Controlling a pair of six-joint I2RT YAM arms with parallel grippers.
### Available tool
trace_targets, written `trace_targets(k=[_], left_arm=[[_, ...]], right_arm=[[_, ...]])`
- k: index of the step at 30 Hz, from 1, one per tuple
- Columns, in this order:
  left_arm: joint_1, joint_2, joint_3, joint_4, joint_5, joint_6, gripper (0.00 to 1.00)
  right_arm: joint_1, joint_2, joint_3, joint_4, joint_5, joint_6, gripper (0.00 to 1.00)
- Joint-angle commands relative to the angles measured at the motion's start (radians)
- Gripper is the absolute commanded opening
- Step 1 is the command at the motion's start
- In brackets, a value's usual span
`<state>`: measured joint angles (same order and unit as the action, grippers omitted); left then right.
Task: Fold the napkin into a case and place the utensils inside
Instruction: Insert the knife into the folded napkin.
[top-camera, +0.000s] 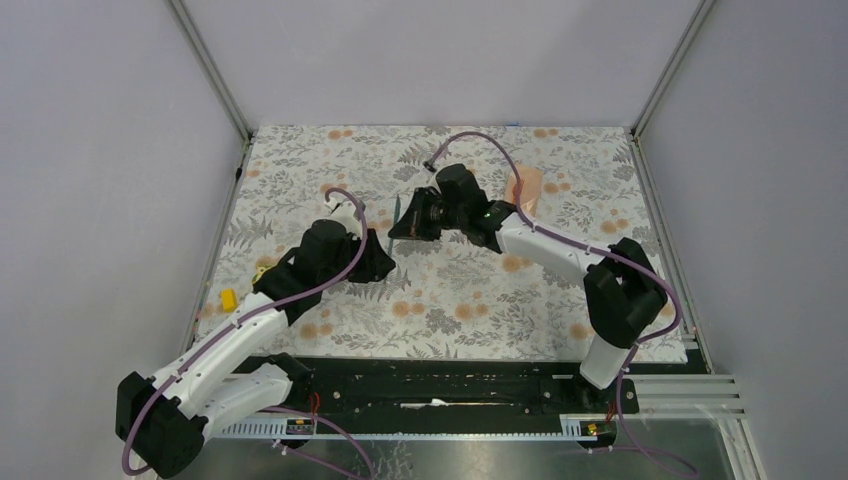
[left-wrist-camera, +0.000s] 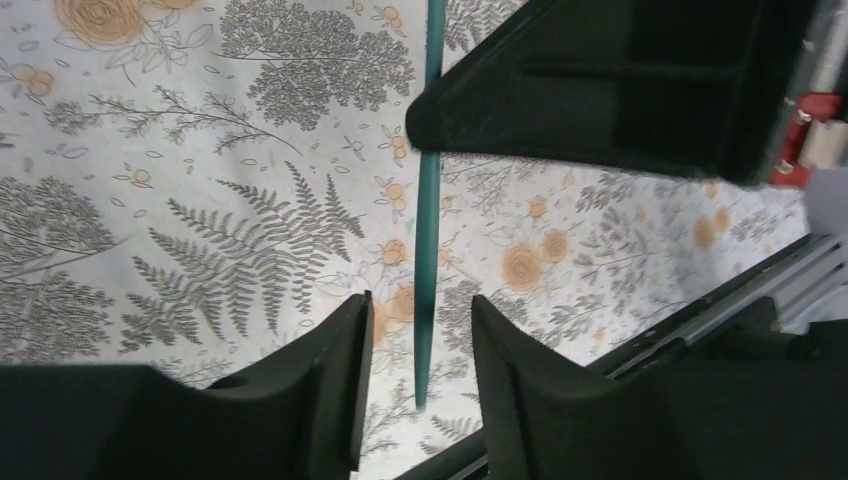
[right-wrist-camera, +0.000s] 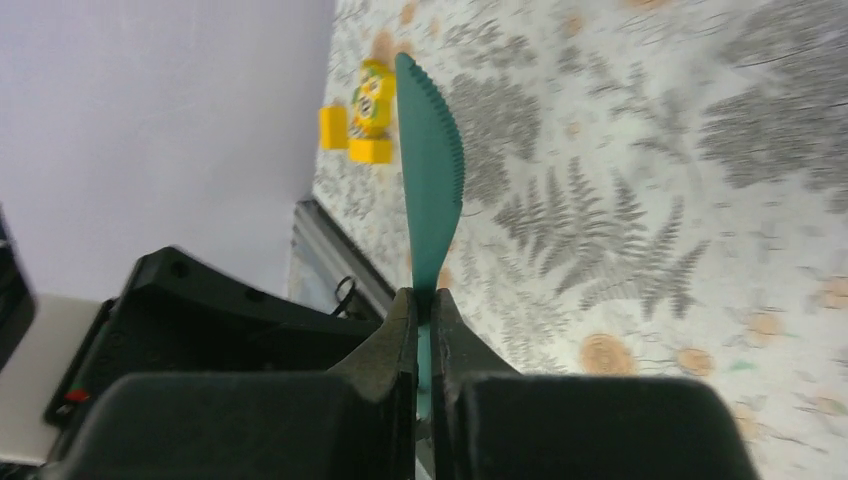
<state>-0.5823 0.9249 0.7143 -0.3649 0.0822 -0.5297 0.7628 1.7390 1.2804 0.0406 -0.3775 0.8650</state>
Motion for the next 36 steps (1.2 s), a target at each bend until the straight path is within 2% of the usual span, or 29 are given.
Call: trace_targets(k=[1,4,9,15,24,31,36], left_arm=[[-0.005,-0.005,0.055,0.021,-0.012,-0.024,0.51],[-0.005,-0.014,0.048,0.02,0.007,-0.034,0.58],[-0.005,-0.029,0.019,0.04,0.04,-0.054,0.63],[-0.005,-0.012,-0.018,0.097,0.106,-0.105,0.71],[-0.005,-0.004,-0.04,0.144,0.153,-0.15,0.8],[-0.005,0.003,-0.036,0.142,0.148,-0.152,0.82],[-0.005,0.005,-0.034,0.145,0.148,-0.15,0.84]], right_arm=[[-0.125,-0.029,0.041,-0.136,0.086,-0.139,0.0],[-0.268,-0.032,0.066,-0.238,0.097,-0.248,0.0],[-0.488,0.014,0.176,-0.411,0.208,-0.439,0.0],[-0.669,0.179,0.388,-0.496,0.178,-0.538,0.0],[-0.737,0.452,0.722,-0.605,0.176,-0.593,0.0],[-0.743,0.575,0.85,-0.657,0.193,-0.608,0.0],[-0.743,0.606,0.869,-0.658,0.206,-0.619,0.0]])
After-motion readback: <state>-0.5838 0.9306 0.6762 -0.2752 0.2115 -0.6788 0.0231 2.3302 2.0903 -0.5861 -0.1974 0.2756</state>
